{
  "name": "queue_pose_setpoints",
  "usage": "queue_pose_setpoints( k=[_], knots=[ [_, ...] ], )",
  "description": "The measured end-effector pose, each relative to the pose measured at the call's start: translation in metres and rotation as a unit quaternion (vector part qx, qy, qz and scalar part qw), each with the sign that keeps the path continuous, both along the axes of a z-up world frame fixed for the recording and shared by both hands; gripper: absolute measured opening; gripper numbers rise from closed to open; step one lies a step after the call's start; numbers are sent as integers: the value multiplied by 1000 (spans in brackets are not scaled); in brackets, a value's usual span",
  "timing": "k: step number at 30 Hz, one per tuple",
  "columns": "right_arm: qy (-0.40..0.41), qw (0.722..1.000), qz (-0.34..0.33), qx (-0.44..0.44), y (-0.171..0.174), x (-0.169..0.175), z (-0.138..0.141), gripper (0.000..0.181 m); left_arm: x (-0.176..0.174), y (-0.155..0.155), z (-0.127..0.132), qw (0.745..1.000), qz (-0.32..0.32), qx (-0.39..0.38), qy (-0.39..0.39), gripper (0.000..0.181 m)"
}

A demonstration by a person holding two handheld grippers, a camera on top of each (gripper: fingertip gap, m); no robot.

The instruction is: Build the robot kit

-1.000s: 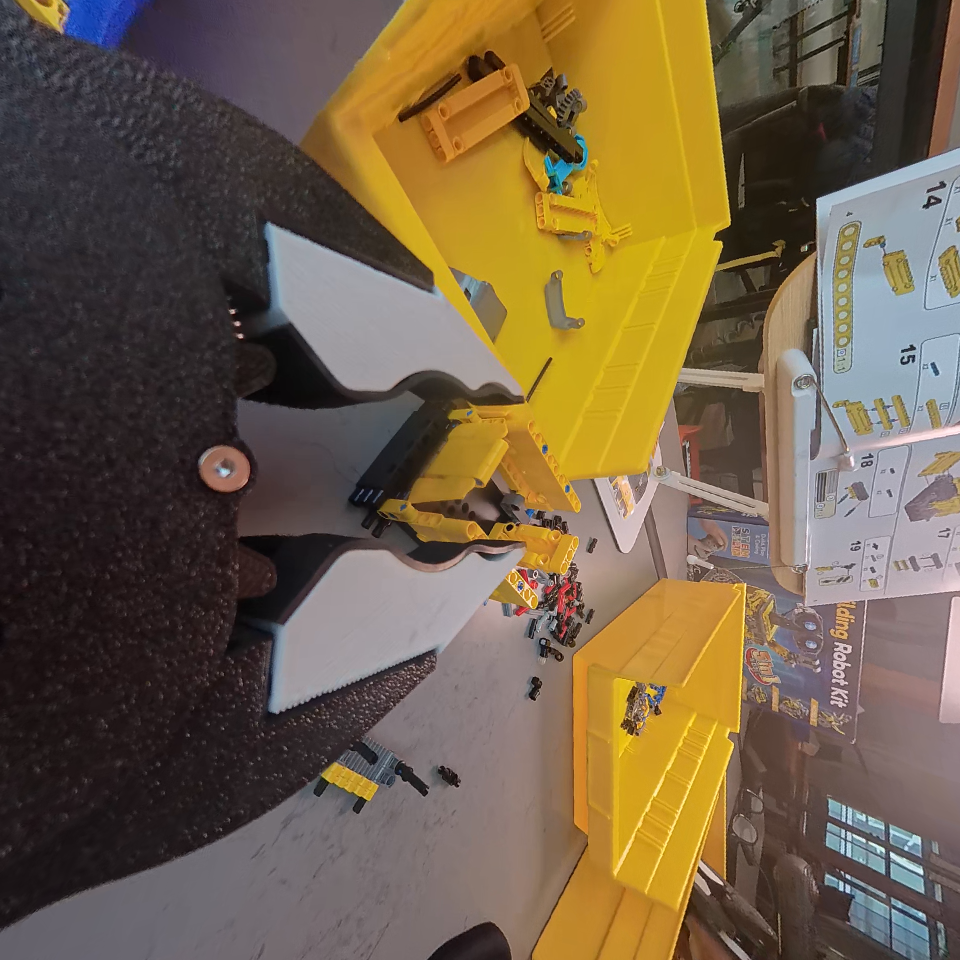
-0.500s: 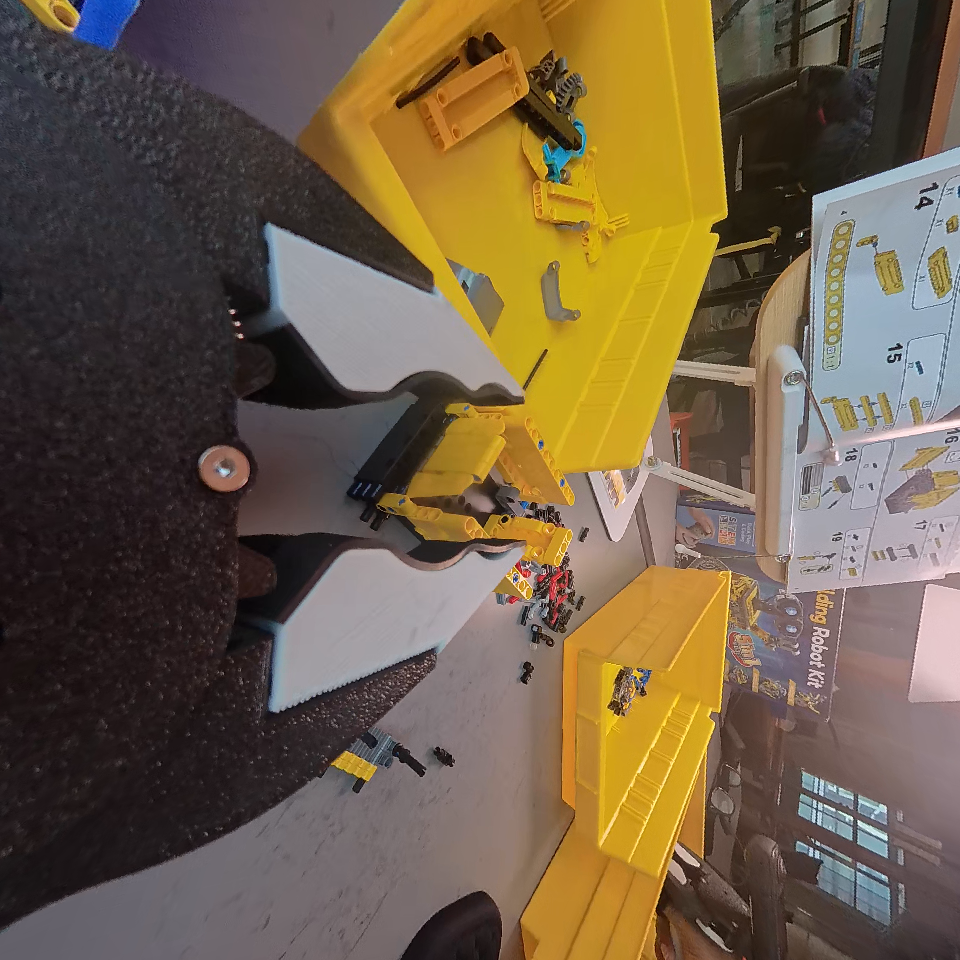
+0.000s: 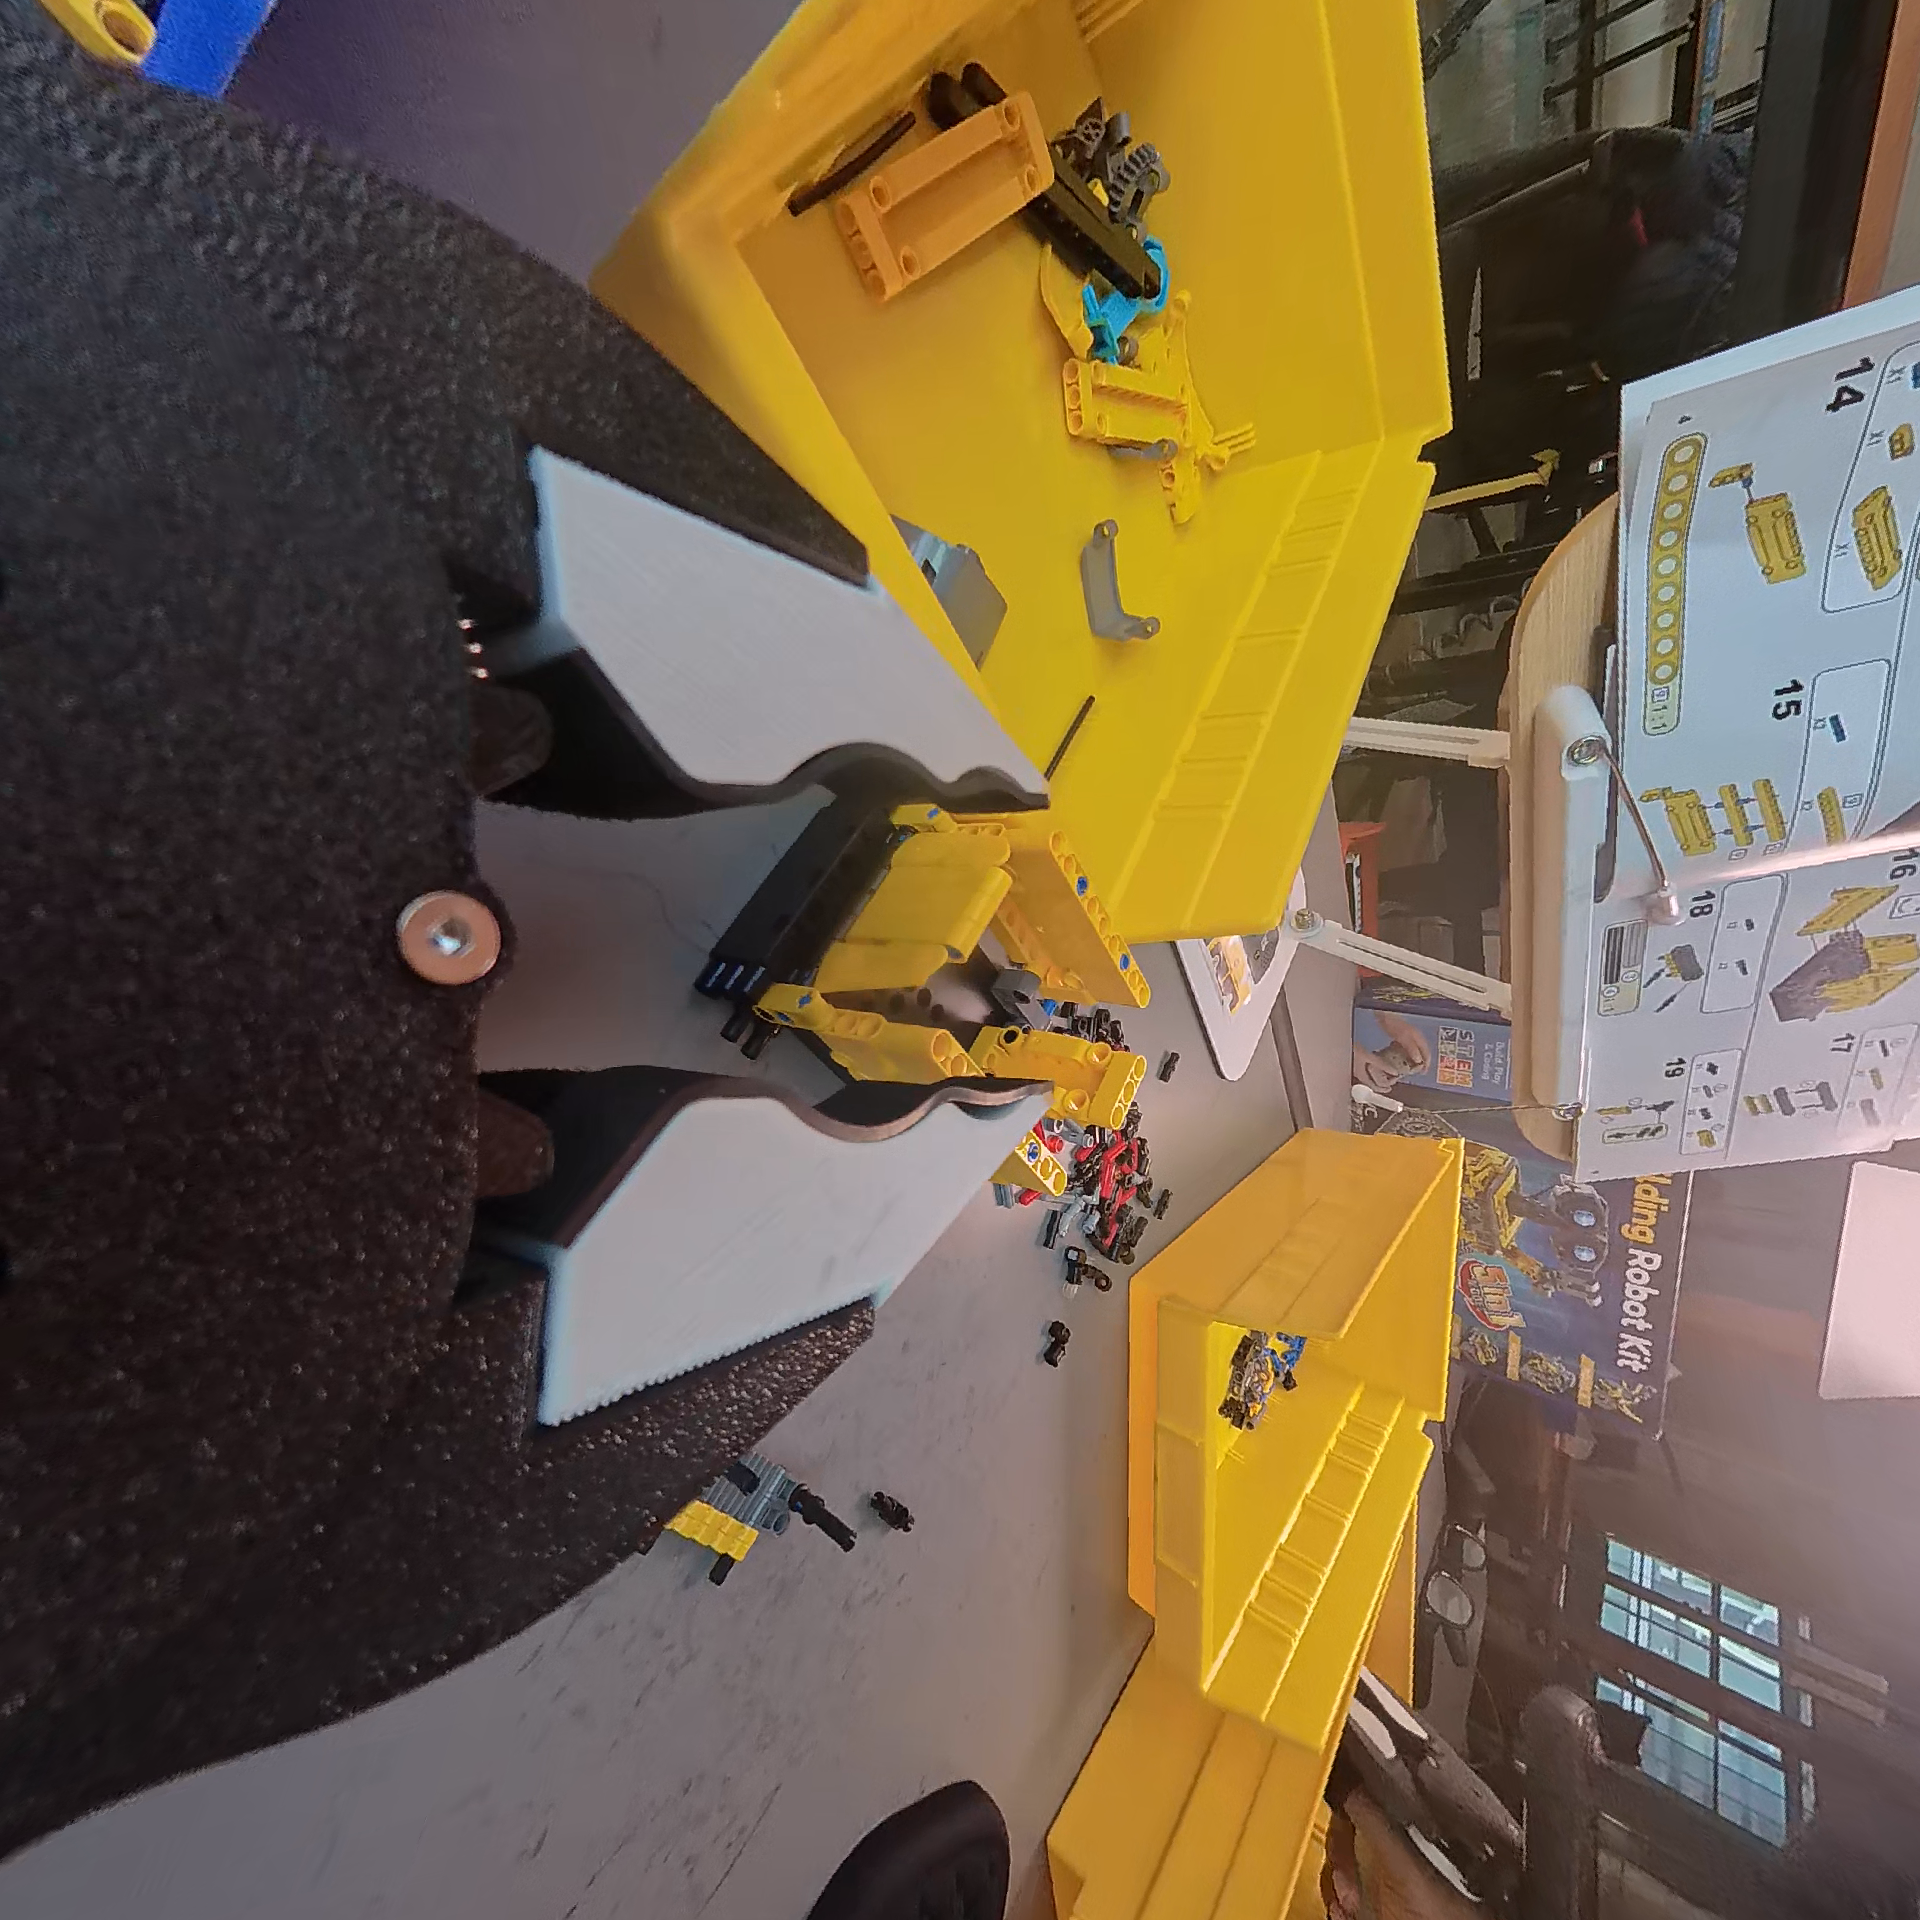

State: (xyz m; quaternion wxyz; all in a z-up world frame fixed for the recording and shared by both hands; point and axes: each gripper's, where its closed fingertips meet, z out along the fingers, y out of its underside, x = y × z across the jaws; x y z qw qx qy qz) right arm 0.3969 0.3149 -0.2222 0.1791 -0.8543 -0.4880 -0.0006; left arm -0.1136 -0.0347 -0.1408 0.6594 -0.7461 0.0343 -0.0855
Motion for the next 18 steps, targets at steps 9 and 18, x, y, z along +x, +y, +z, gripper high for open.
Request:
queue_pose_setpoints(
  k=[9, 18],
  knots=[
    [21, 998, -25, -49, -14, -4, -13, 8, 4, 0, -1, 1000, -6, -3, 11, 49],
    [77, 994, -48, -58, -10, -11, -12, 7, 13, -1, -4, 1000, -16, -15, 15, 48]
  ],
)
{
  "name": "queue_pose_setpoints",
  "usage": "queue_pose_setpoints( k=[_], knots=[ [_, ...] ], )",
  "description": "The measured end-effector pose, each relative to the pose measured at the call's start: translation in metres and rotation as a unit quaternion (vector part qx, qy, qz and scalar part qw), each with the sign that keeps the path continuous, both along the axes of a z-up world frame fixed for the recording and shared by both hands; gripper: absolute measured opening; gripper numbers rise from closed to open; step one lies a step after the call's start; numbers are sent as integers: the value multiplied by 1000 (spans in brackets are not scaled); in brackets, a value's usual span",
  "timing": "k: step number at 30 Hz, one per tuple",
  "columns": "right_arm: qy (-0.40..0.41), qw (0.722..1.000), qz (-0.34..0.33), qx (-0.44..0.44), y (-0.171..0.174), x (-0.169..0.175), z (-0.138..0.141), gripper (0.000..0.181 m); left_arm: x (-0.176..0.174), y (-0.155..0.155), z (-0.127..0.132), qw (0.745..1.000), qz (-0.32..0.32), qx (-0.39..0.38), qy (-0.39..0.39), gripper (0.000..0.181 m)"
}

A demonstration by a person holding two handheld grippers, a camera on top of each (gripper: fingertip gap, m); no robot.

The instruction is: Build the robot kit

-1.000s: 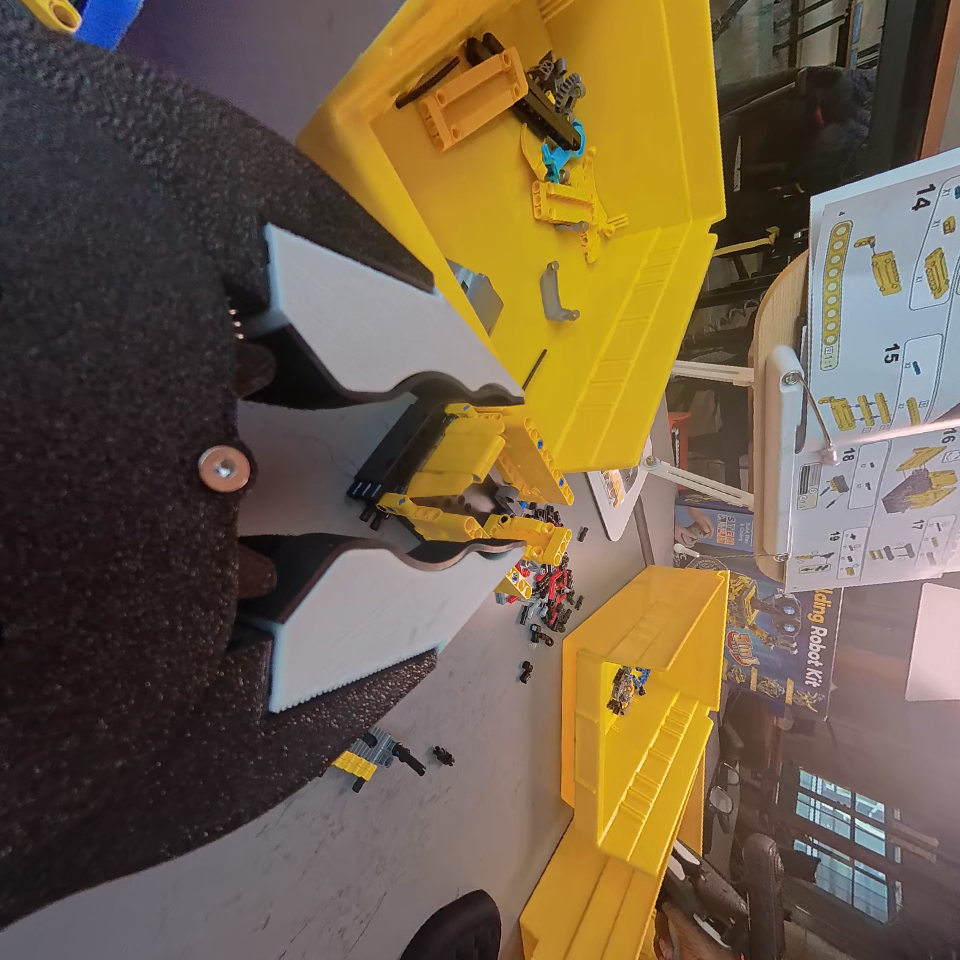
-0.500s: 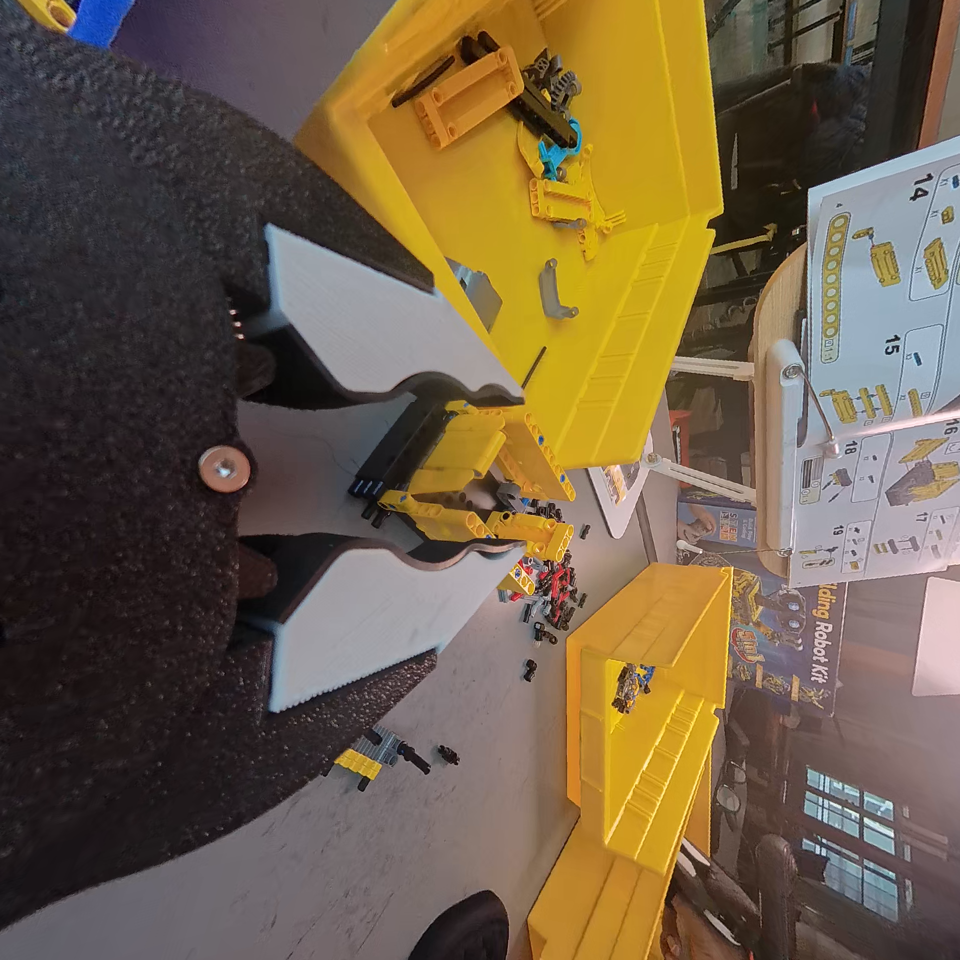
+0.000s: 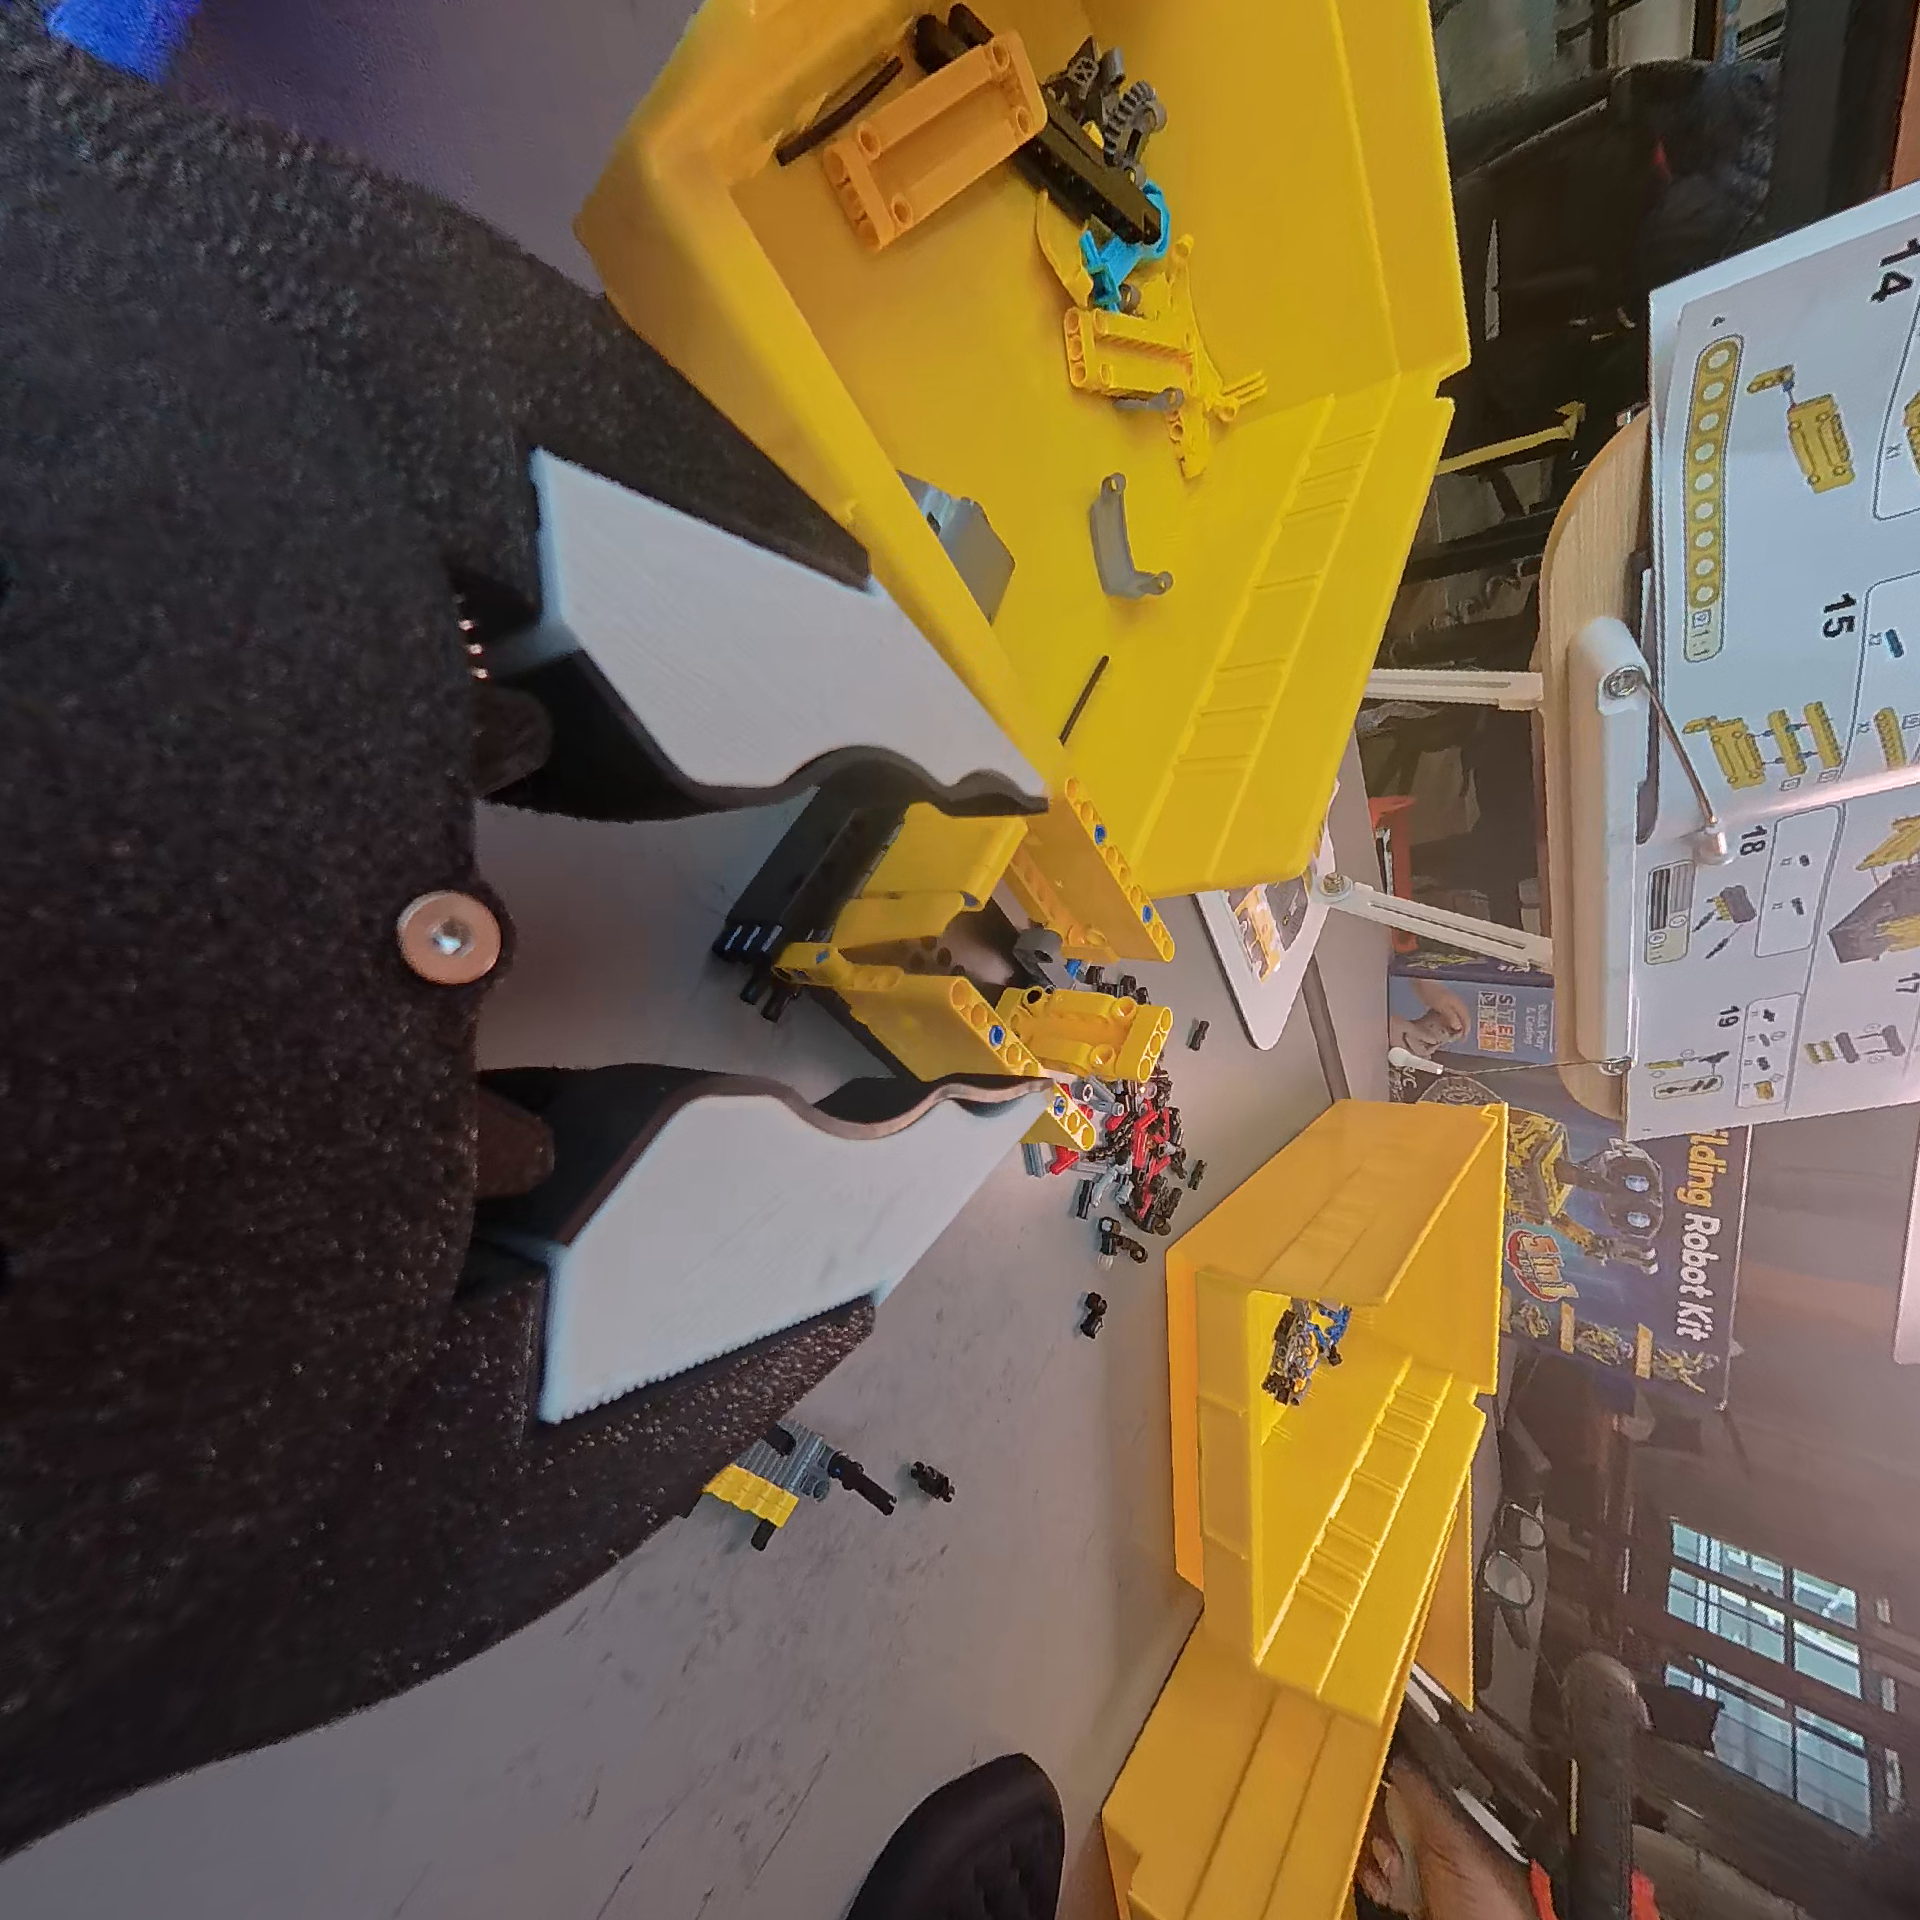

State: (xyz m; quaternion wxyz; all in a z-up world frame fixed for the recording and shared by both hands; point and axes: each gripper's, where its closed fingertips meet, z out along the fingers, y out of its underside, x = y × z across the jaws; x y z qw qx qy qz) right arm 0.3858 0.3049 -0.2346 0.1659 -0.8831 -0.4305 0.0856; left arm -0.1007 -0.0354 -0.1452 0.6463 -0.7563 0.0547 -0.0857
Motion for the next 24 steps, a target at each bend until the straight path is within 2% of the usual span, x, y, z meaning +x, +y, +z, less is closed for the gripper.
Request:
queue_pose_setpoints(
  k=[9, 21, 24],
  knots=[
    [27, 998, 1, 63, 12, -28, 5, 3, 9, -1, -8, 999, 7, -25, 38, 48],
    [54, 991, -26, 116, 13, -28, 26, 4, 10, -4, -10, 999, -2, -35, 12, 48],
    [53, 992, -28, 111, 9, -26, 25, 12, 9, -5, -9, 999, 1, -36, 8, 50]
  ],
)
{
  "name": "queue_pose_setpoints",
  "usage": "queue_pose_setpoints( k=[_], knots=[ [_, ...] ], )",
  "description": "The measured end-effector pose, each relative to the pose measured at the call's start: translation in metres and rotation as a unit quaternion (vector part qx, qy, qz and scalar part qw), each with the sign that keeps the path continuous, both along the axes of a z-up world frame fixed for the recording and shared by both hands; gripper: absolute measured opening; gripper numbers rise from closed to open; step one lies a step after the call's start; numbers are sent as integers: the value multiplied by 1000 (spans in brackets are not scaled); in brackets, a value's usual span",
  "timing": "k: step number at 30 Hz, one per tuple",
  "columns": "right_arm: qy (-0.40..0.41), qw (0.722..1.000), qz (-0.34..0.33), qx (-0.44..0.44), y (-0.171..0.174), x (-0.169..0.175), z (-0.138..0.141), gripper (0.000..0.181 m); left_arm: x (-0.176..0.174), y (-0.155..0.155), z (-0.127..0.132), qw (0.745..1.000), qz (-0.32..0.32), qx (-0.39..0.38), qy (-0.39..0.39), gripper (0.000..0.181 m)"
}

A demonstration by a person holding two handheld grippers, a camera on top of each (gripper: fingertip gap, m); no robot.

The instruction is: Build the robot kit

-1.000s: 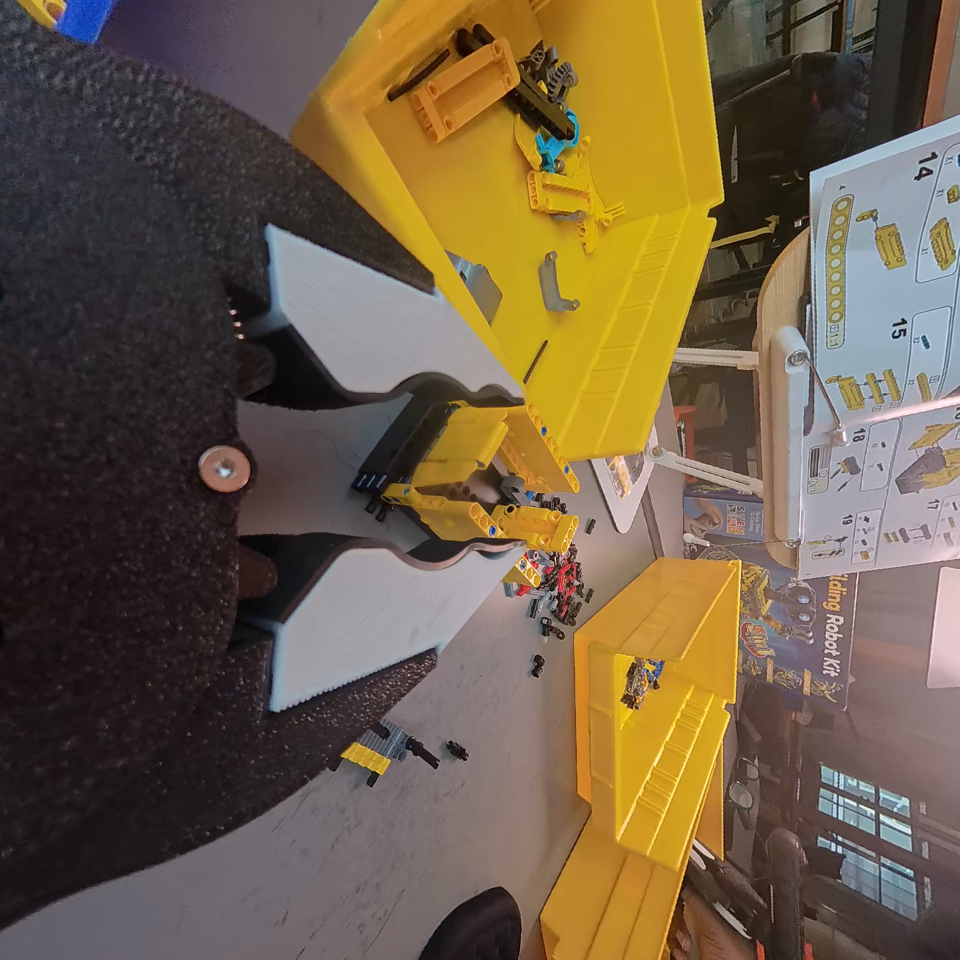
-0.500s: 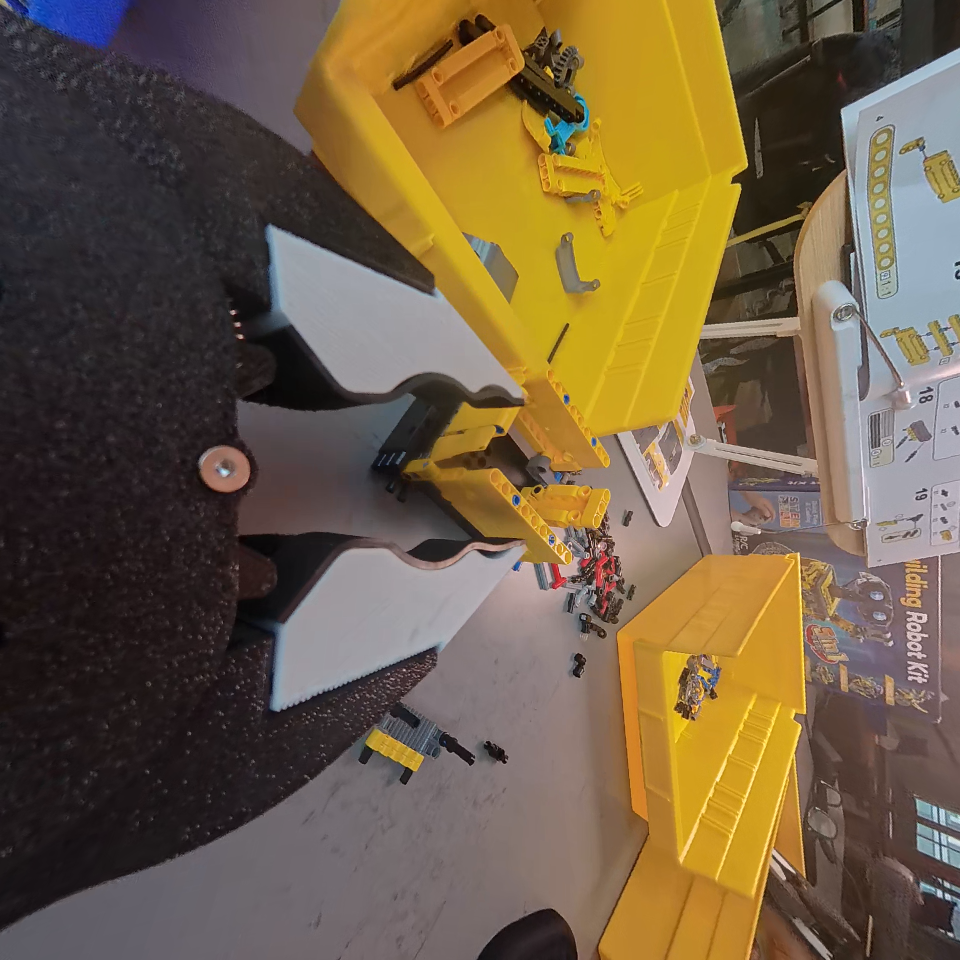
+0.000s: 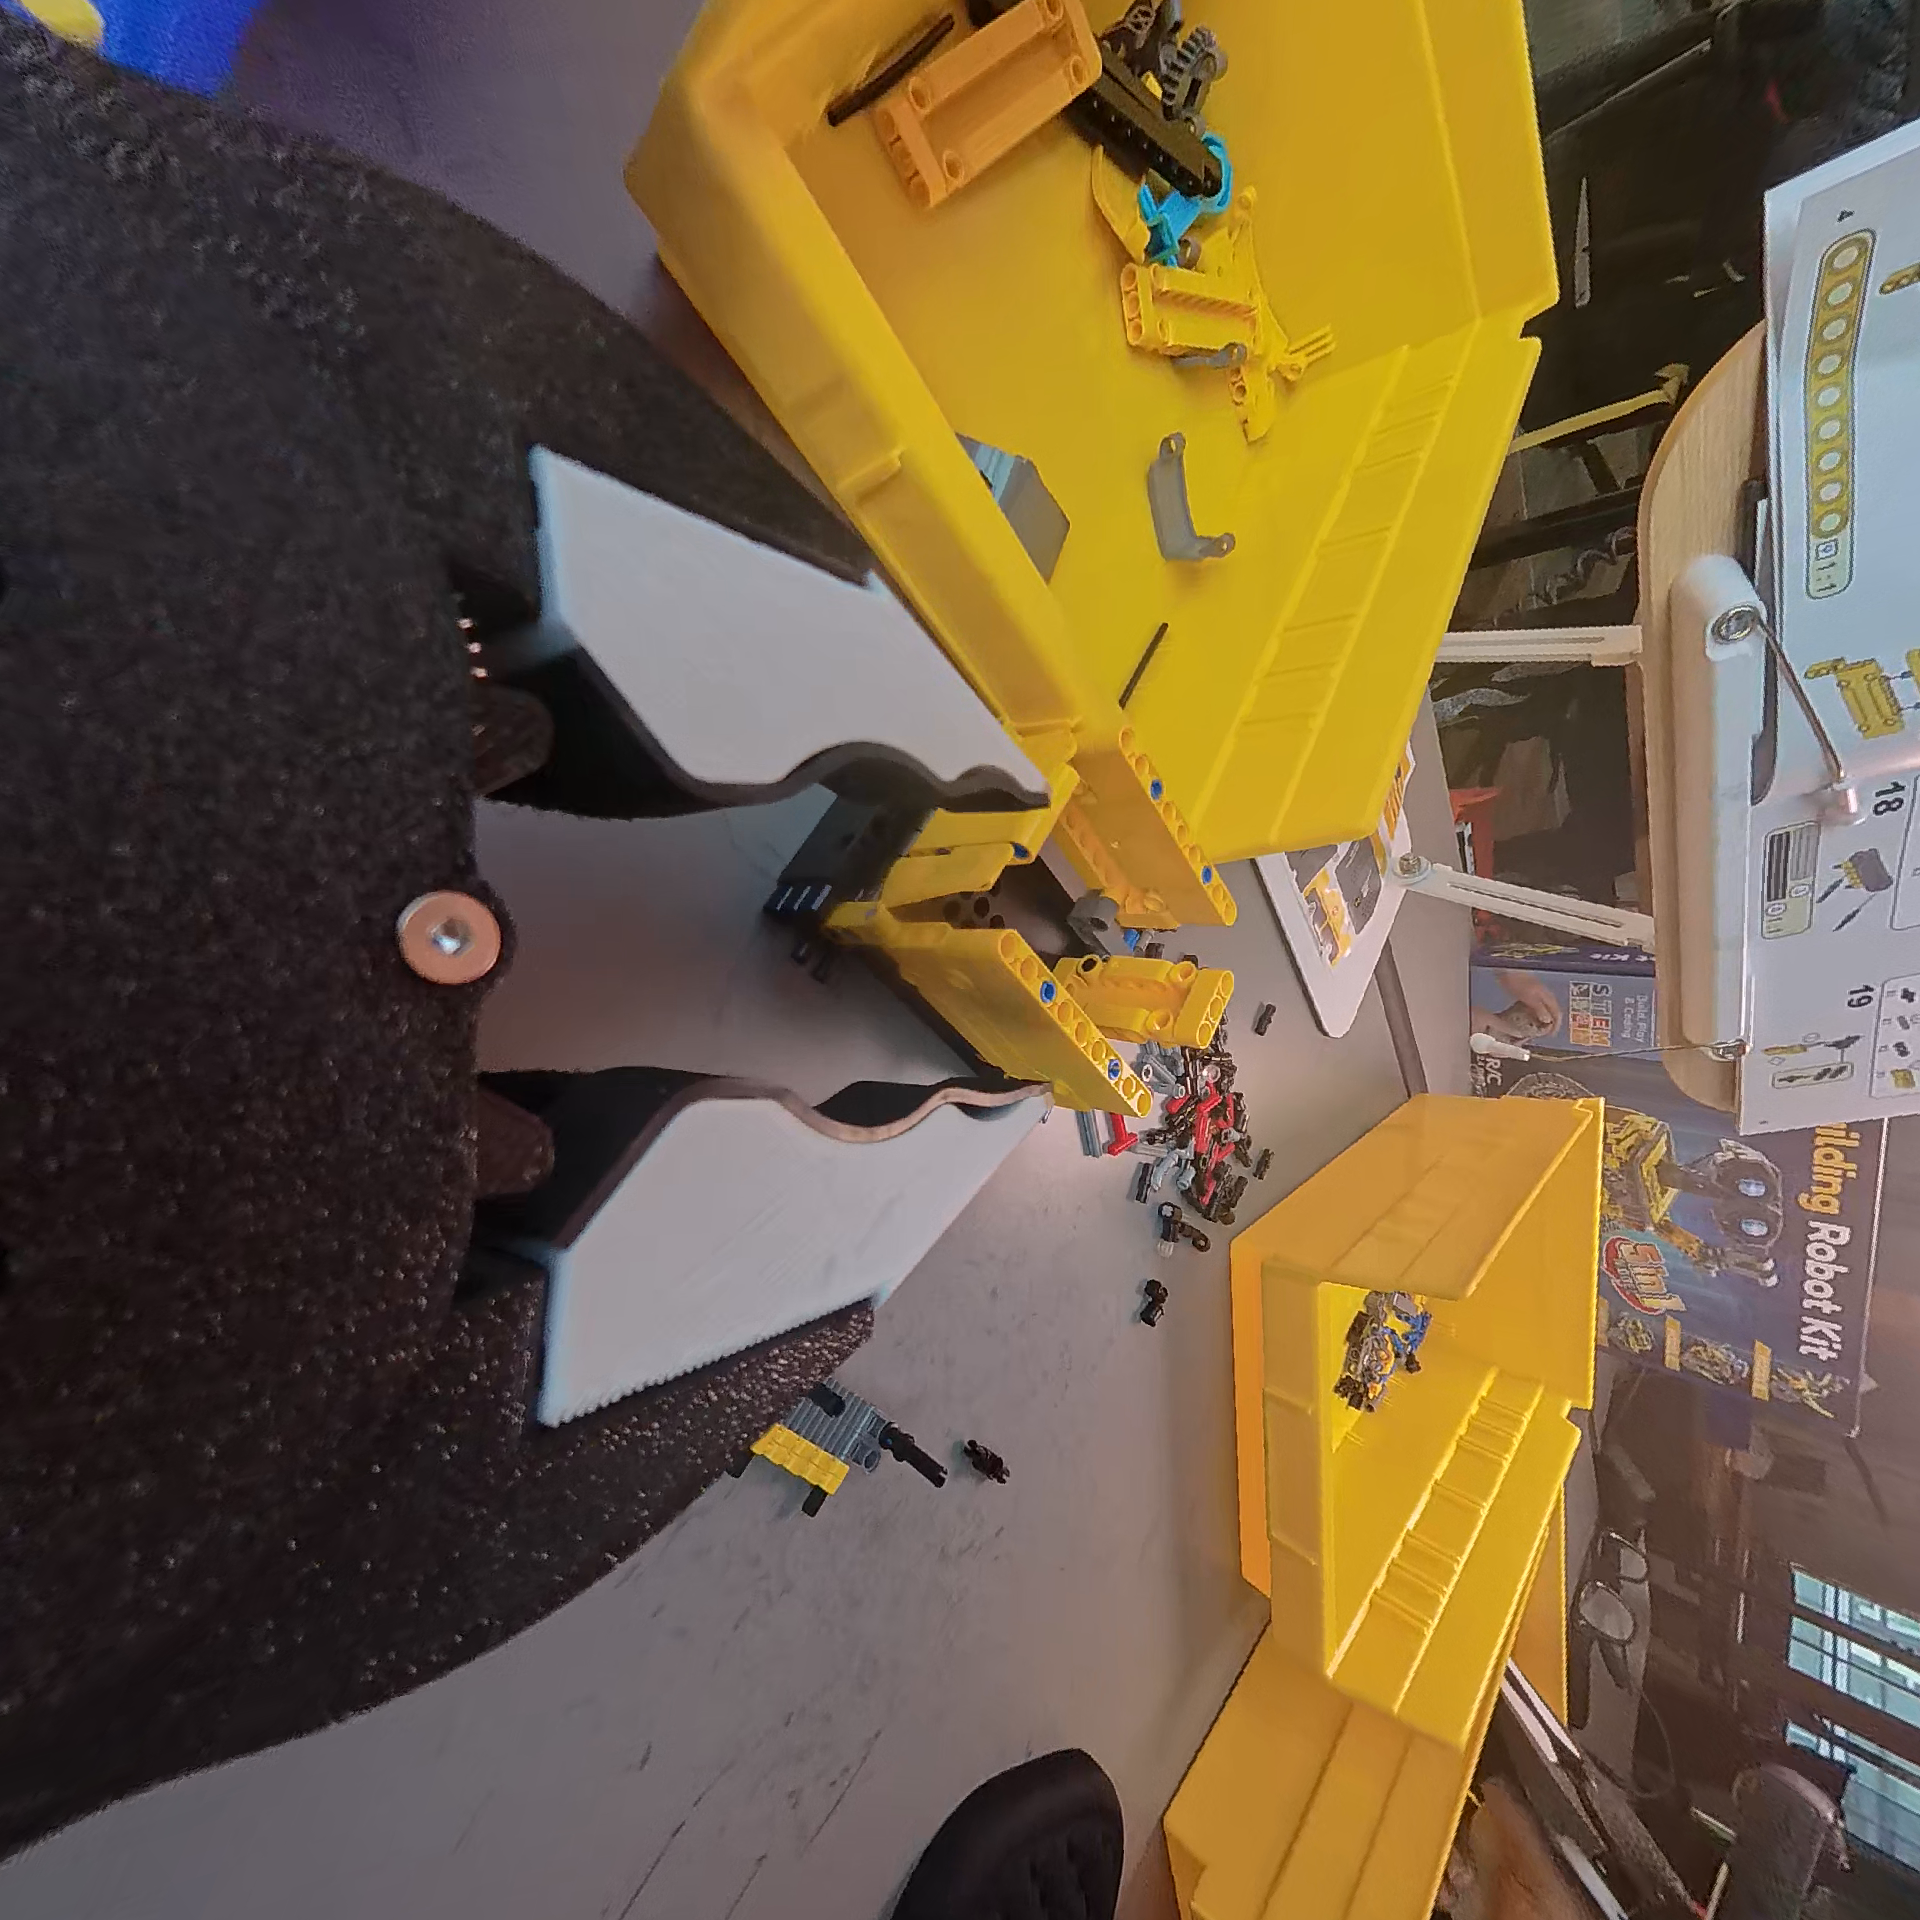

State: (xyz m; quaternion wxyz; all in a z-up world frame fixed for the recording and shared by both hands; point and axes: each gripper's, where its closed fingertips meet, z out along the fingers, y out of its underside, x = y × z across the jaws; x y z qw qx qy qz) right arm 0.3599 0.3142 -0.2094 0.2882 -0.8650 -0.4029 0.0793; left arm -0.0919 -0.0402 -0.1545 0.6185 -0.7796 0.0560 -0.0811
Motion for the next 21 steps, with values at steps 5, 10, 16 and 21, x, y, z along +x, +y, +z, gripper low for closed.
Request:
queue_pose_setpoints(
  k=[5, 10, 16, 21],
  knots=[
    [-8, 999, 13, -33, -15, -1, -6, 24, -6, -1, 4, 1000, 14, 9, -7, 52],
    [-23, 998, 23, -46, -25, 0, -15, 31, -8, 0, 2, 1000, 18, 4, -10, 53],
    [-22, 999, 15, -47, -24, 6, -18, 28, -8, 1, -1, 1000, 19, -1, -9, 53],
    [-28, 999, 6, -45, -21, 11, -18, 25, -9, 1, -1, 1000, 21, -1, -10, 53]
  ],
)
